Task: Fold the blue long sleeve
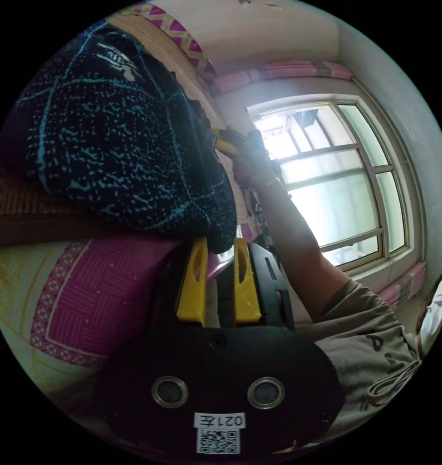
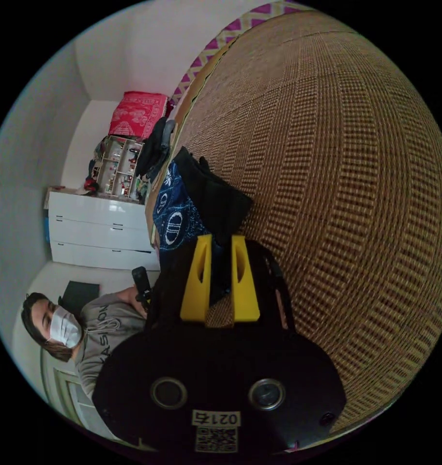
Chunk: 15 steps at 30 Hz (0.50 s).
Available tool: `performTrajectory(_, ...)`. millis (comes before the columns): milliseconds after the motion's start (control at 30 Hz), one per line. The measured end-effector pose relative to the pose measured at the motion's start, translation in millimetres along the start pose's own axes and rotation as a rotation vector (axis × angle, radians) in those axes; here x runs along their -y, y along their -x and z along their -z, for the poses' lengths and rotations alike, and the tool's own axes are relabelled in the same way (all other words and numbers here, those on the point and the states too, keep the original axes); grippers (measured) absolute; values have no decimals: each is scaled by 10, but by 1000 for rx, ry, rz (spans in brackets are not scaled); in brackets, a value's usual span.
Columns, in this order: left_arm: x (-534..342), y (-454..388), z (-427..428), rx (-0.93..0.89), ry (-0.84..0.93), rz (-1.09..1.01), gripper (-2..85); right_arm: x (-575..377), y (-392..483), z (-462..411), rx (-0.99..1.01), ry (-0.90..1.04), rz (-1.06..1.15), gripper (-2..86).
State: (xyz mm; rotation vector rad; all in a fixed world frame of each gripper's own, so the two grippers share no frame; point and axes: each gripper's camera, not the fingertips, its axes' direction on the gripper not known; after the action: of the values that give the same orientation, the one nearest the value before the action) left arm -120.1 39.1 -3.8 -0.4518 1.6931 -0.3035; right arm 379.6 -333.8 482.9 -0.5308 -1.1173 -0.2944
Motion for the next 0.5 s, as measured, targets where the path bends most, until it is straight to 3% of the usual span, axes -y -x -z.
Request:
performTrajectory(67, -24, 35, 115, -7, 13, 32, 2, 3, -28, -54, 36, -30, -12, 38)
performTrajectory(300, -16, 0, 763, -172, -31, 53, -9, 139, 296, -82, 88, -61, 7, 19)
performTrajectory(500, 127, -143, 1793, -293, -163, 19, -10, 766, 1308, -391, 3, -5, 89, 17)
